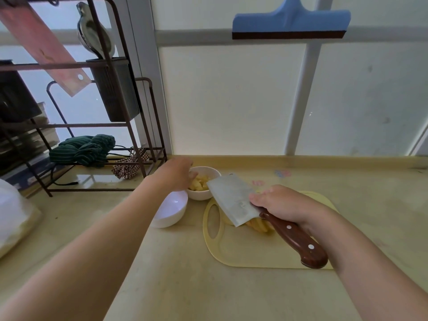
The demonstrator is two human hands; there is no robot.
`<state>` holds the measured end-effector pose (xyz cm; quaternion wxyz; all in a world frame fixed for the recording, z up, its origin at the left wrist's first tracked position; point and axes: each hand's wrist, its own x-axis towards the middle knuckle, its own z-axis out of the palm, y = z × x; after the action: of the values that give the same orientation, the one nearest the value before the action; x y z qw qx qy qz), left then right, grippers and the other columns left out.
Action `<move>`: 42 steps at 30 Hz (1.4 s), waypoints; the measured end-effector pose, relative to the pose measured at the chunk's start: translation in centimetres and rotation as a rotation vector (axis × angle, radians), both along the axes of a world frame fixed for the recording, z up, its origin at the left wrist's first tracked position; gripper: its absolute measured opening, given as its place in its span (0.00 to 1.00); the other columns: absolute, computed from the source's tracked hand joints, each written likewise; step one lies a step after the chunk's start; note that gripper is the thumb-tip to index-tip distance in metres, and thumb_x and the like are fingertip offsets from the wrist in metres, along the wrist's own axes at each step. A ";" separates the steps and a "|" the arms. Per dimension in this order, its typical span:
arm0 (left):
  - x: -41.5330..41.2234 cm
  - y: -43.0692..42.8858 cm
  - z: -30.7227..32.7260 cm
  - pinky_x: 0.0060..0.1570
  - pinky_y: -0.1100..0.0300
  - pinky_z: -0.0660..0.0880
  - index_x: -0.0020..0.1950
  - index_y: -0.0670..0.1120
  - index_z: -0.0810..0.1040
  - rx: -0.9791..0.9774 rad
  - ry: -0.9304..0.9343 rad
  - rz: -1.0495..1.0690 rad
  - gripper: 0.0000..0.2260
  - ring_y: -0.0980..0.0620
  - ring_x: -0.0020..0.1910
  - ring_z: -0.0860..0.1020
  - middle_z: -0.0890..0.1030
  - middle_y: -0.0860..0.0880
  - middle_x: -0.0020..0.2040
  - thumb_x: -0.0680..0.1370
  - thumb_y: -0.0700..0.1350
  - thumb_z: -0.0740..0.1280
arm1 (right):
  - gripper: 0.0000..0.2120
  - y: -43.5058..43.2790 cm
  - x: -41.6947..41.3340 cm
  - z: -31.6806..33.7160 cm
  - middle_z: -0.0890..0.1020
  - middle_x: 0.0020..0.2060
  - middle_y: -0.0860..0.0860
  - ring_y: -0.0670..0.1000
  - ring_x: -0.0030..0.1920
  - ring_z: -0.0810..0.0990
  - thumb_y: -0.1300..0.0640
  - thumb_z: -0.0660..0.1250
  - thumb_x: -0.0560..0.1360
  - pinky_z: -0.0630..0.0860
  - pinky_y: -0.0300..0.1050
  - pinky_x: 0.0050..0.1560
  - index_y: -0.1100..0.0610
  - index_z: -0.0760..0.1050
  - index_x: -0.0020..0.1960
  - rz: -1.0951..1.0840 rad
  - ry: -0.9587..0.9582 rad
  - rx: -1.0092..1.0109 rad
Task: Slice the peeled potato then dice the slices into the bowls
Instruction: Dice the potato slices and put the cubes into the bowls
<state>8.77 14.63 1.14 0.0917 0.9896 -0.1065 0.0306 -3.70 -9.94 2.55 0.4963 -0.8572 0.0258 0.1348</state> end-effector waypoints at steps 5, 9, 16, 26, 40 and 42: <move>-0.8 -0.1 0.6 0.51 0.53 0.75 0.58 0.43 0.76 -0.011 -0.041 -0.024 0.13 0.46 0.50 0.77 0.78 0.45 0.52 0.82 0.50 0.60 | 0.15 -0.8 -0.6 0.2 0.76 0.22 0.44 0.42 0.21 0.72 0.54 0.62 0.85 0.66 0.33 0.24 0.51 0.67 0.40 -0.003 -0.003 -0.010; -2.9 -1.6 2.0 0.53 0.55 0.75 0.60 0.45 0.78 -0.105 -0.105 -0.108 0.12 0.47 0.53 0.77 0.78 0.46 0.54 0.82 0.47 0.60 | 0.20 -3.1 -1.5 0.1 0.78 0.30 0.51 0.50 0.30 0.74 0.48 0.63 0.84 0.68 0.40 0.31 0.62 0.79 0.42 -0.102 -0.045 -0.017; -8.6 -8.4 1.6 0.60 0.56 0.71 0.68 0.47 0.75 -0.141 -0.070 -0.329 0.16 0.49 0.62 0.75 0.77 0.50 0.63 0.81 0.49 0.61 | 0.12 -8.2 -5.0 -1.0 0.71 0.31 0.57 0.47 0.19 0.70 0.54 0.59 0.87 0.68 0.36 0.18 0.61 0.72 0.49 -0.377 0.016 0.247; -9.6 -15.7 -0.1 0.60 0.54 0.69 0.73 0.49 0.67 0.075 0.073 -0.335 0.21 0.47 0.66 0.70 0.72 0.48 0.68 0.80 0.51 0.62 | 0.13 -12.2 -6.1 -4.1 0.75 0.27 0.56 0.51 0.19 0.71 0.55 0.61 0.85 0.68 0.36 0.19 0.60 0.72 0.44 -0.479 -0.039 0.280; -8.5 -21.3 -1.3 0.50 0.56 0.72 0.68 0.54 0.73 0.157 0.145 -0.337 0.17 0.47 0.55 0.75 0.75 0.48 0.62 0.78 0.50 0.62 | 0.12 -14.7 -5.8 -5.7 0.75 0.26 0.55 0.52 0.19 0.73 0.57 0.61 0.83 0.72 0.40 0.23 0.61 0.72 0.42 -0.519 -0.125 0.326; -8.8 -21.6 -1.3 0.49 0.57 0.71 0.68 0.52 0.72 0.120 0.147 -0.356 0.20 0.49 0.53 0.74 0.75 0.49 0.60 0.76 0.50 0.65 | 0.12 -14.9 -5.7 -5.8 0.76 0.25 0.54 0.53 0.21 0.74 0.57 0.61 0.83 0.74 0.42 0.25 0.61 0.73 0.43 -0.521 -0.127 0.319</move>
<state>-0.06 -7.00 -0.18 0.0439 0.9585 -0.2743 -0.0646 -9.38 -24.79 -3.29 0.6429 -0.7399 0.1922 -0.0485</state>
